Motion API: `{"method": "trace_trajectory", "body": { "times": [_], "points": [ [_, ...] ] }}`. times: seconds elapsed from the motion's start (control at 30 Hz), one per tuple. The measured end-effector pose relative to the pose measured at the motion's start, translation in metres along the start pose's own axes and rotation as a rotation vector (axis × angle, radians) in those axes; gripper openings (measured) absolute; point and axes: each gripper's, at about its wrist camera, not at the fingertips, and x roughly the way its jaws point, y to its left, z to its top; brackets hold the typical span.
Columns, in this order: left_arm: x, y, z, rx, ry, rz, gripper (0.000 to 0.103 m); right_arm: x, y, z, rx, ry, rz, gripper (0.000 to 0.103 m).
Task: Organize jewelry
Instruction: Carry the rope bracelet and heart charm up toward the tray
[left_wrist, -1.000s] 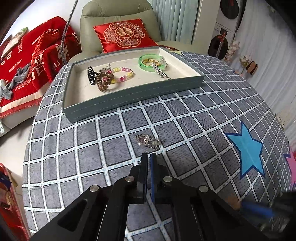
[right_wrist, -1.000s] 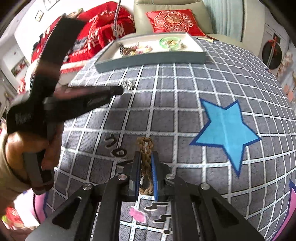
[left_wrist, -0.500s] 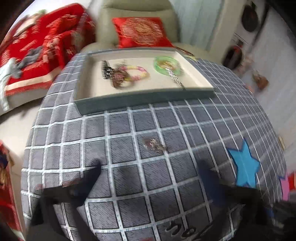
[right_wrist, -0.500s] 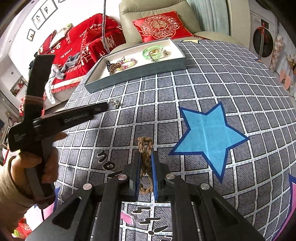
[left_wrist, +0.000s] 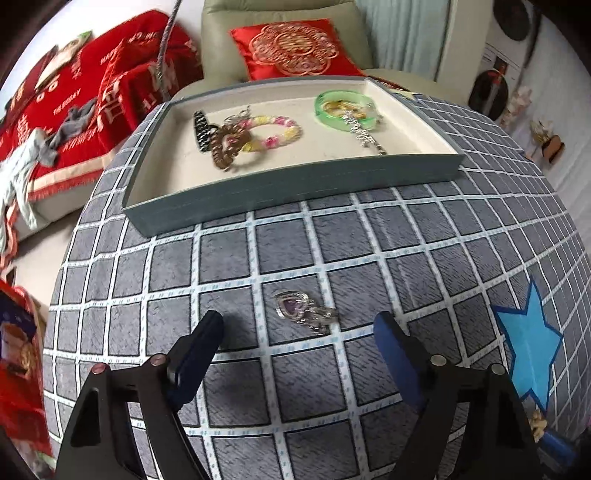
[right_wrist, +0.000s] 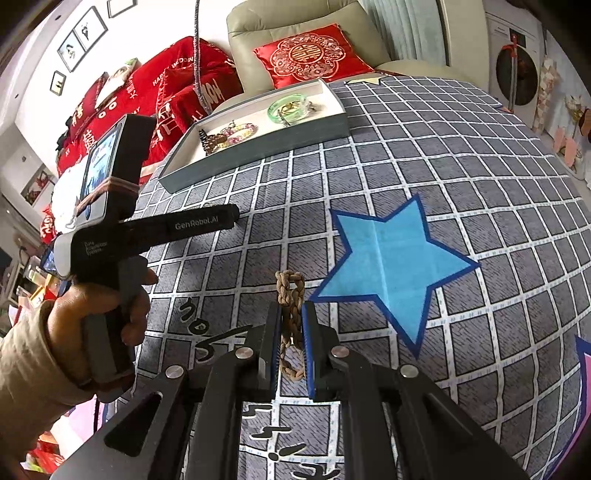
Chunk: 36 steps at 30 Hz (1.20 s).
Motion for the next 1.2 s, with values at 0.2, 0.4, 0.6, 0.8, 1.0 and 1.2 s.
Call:
{"method": "trace_trajectory", "body": {
  "times": [0.2,0.4,0.6,0.8,1.0,1.2],
  "points": [
    [-0.008,-0.001,-0.001,0.042,-0.035,-0.032,0.043,0.001,-0.007,0.001,0.011,-0.003,0.004,0.012],
    [-0.015,0.006,-0.01,0.046,-0.049,-0.073,0.043,0.001,-0.008,0.002,0.017,-0.01,0.006,0.012],
    [-0.03,0.015,-0.013,0.038,-0.07,-0.103,0.036,-0.001,-0.01,0.01,0.017,-0.017,0.013,0.012],
    [-0.04,0.026,-0.013,0.024,-0.077,-0.14,0.018,-0.002,-0.007,0.023,0.014,-0.027,0.01,0.012],
    [-0.043,0.033,-0.012,-0.006,-0.076,-0.153,0.018,-0.001,-0.001,0.029,0.004,-0.028,0.007,0.012],
    [-0.046,0.028,-0.013,0.014,-0.093,-0.133,0.018,0.002,0.001,0.028,0.007,-0.023,0.015,0.012]
  ]
}}
